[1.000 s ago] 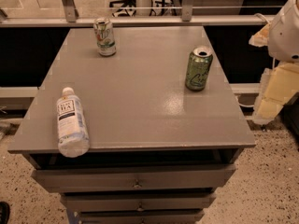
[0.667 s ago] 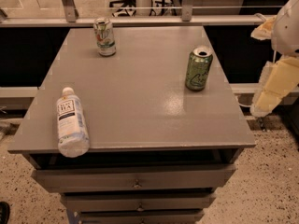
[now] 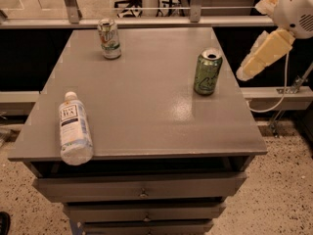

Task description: Move green can near 7up can

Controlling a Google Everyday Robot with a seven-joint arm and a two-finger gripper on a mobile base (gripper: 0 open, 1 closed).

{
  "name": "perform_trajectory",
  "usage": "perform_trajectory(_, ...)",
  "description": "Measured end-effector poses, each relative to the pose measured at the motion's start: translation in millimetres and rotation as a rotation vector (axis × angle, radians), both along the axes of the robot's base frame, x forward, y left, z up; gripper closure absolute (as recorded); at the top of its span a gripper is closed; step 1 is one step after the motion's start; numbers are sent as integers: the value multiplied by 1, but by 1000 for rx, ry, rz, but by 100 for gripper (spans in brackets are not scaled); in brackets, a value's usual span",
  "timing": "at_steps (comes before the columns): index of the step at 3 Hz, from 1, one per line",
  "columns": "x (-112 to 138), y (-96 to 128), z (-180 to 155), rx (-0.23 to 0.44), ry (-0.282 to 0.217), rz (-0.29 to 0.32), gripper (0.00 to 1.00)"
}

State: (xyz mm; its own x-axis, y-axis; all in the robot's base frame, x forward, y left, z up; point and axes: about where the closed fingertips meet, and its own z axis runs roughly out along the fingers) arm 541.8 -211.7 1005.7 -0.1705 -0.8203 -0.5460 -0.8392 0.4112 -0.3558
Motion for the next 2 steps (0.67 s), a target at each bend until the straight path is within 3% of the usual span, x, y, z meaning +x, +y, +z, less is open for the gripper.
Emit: perform_trajectory(2, 55, 17, -45, 267, 18, 5, 0)
